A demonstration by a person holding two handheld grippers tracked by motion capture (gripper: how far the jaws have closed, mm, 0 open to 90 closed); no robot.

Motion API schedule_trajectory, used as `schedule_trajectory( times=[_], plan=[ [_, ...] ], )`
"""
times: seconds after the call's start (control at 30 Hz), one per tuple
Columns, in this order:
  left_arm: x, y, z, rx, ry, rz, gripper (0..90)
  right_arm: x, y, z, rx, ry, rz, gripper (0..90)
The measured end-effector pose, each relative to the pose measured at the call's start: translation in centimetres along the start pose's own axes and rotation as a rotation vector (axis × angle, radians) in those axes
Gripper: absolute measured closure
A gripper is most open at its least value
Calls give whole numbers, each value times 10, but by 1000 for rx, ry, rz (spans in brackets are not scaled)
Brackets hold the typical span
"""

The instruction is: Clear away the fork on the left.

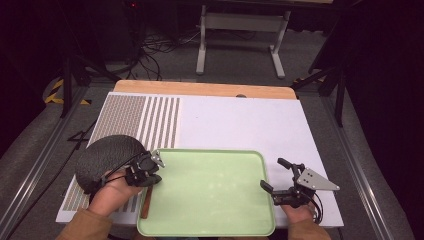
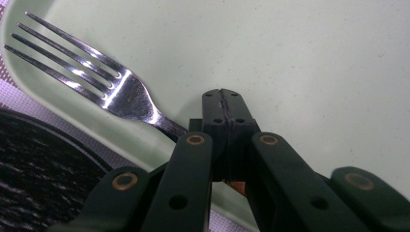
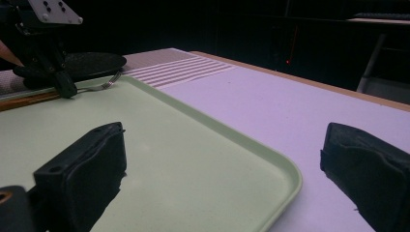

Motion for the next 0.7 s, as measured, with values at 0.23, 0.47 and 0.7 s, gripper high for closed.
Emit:
schedule_trajectory(
  times=[0.23,0.47,0.7],
  plan=[
    [1,1,-1,-2,0,-13,898,0,0,0,1,0,-1,31],
    [-7,-4,-13,-14,-82,6,818,0,0,1,-3,0,-1,31],
    [-20,-7,-33,-39,-261,9,496,0,1,1,-11,2,3,32]
  ],
)
Point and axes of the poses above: each handheld gripper's, and its own axes: z roughly forward along the jaws, x roughly out of its underside, y roughly to its left, the point moved 9 cm from there along z, roughly forward along the jaws, and after that the axes turned 15 degrees about z, right-handed, at the moved point
